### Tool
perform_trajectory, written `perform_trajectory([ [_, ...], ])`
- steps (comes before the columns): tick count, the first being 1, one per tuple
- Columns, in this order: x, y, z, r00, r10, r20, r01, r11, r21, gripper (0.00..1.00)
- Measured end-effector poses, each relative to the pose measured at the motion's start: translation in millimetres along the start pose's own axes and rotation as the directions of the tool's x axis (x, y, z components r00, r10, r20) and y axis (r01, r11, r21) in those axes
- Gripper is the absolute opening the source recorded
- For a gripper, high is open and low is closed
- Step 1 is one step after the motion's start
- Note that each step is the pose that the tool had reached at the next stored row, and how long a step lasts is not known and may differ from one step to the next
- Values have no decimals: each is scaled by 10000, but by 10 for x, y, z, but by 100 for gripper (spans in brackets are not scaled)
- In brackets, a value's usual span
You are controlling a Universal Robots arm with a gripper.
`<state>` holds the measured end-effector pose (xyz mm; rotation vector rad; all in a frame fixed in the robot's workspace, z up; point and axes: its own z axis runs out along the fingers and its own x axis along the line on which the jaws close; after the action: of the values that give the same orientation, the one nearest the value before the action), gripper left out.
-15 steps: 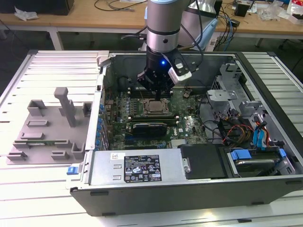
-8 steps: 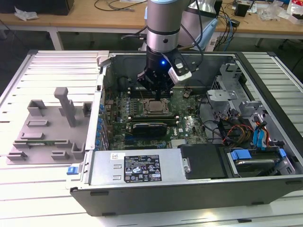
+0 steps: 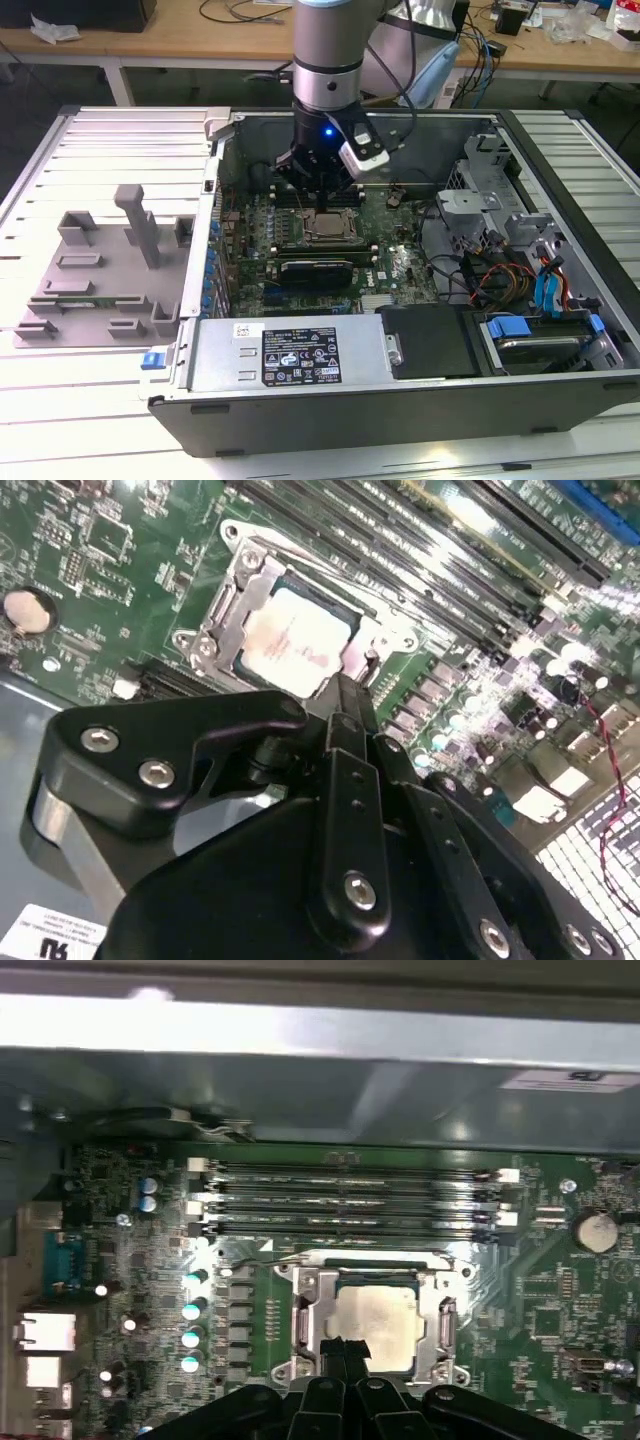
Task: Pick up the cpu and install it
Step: 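Install the first cpu locking lever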
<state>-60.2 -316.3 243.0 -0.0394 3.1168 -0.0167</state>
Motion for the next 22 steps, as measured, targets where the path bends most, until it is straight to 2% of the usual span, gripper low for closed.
perform_trajectory([
  [1, 3, -1, -11, 10000, -2, -2, 2, 10000, 3, 11],
  [4, 0, -1, -136, 10000, 0, 1, 0, 10000, 2, 11],
  [5, 0, -1, -152, 10000, -1, 0, 1, 10000, 2, 11],
  [12, 12, 0, -165, 10000, 0, -1, 0, 10000, 3, 11],
  [15, 73, 1, -165, 10000, 0, 1, 0, 10000, 1, 11],
  [16, 75, 0, -175, 10000, -3, -2, 3, 10000, 4, 11],
  [19, 71, 1, -307, 10000, -1, 0, 1, 10000, 3, 11],
  [22, 79, 1, -317, 10000, 1, 1, -1, 10000, 2, 11],
])
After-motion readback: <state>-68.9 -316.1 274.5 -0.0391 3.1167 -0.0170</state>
